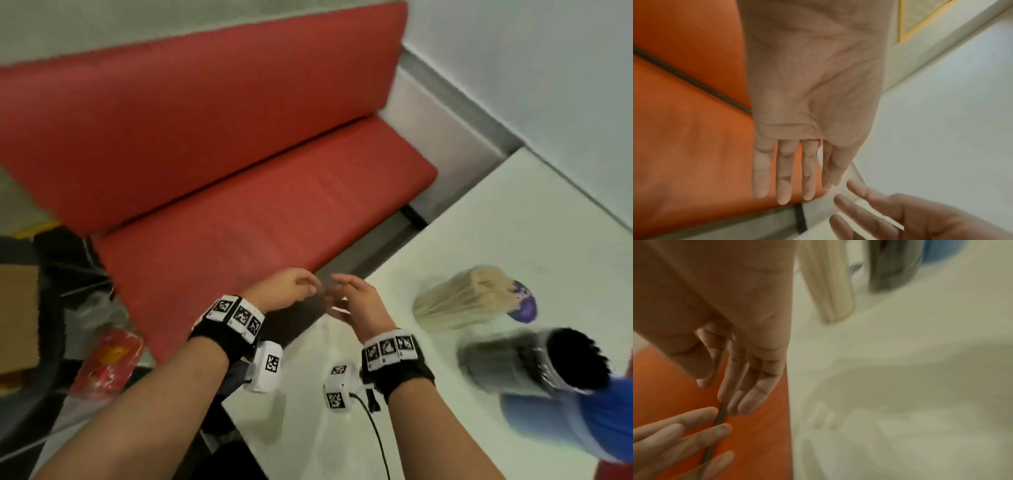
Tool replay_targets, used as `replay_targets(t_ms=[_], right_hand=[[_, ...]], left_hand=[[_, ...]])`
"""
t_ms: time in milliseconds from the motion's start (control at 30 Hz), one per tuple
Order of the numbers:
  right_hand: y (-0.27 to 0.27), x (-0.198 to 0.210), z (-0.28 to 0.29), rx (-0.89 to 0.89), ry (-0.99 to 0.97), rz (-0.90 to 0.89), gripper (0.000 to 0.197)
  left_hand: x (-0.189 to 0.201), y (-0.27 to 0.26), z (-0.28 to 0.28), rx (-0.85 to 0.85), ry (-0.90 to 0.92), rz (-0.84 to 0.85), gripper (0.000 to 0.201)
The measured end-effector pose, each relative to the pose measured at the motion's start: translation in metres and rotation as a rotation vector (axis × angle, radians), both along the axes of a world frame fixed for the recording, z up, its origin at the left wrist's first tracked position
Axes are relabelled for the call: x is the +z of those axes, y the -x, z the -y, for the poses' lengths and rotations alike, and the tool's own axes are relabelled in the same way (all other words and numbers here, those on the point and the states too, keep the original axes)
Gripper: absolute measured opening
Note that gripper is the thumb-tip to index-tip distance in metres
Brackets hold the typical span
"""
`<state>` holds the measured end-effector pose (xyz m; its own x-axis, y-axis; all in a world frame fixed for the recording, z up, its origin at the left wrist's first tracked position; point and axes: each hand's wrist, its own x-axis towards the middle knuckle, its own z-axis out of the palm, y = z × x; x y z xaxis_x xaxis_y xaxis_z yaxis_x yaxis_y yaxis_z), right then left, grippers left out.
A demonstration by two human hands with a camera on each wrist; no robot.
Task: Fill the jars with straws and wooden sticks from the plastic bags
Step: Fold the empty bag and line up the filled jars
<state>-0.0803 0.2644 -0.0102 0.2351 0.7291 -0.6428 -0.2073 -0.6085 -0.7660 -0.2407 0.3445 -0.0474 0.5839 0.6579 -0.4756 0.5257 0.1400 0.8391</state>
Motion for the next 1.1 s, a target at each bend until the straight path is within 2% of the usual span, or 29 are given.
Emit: replay_targets(t_ms=[100, 233, 400, 500, 567, 700, 900, 1100], right_hand=[[-0.06, 0.051, 0.062, -0.147, -0.066, 0.12, 0.022], [-0.121, 0.085, 0.143, -0.292, -0.069, 0.255, 0.023], [-0.156, 0.081, 0.22, -0.53, 0.066, 0.396, 0.021], [-0.174, 0.073, 0.226, -0.573, 0.068, 0.578, 0.047], [-0.183, 0.069, 0.215, -0.652, 0.043, 0.593, 0.069], [-0.2, 0.059, 0.194, -0.695, 0.106, 0.672, 0.092], [-0.235, 0.052, 0.162, -0.705, 0.137, 0.66, 0.093], [-0.271, 0.05, 0.133, -0.769, 0.109, 0.617, 0.093]], left_hand=[[0.057, -0.068, 0.022, -0.196, -0.102, 0.018, 0.021], [0.099, -0.138, 0.056, -0.222, -0.319, 0.001, 0.031], [0.11, -0.204, 0.092, -0.261, -0.469, 0.059, 0.082], [0.103, -0.242, 0.101, -0.3, -0.493, 0.021, 0.117], [0.093, -0.263, 0.098, -0.274, -0.499, 0.013, 0.129], [0.08, -0.292, 0.079, -0.259, -0.533, -0.006, 0.121], [0.075, -0.328, 0.051, -0.299, -0.512, -0.023, 0.109], [0.072, -0.372, 0.037, -0.251, -0.487, -0.027, 0.086]])
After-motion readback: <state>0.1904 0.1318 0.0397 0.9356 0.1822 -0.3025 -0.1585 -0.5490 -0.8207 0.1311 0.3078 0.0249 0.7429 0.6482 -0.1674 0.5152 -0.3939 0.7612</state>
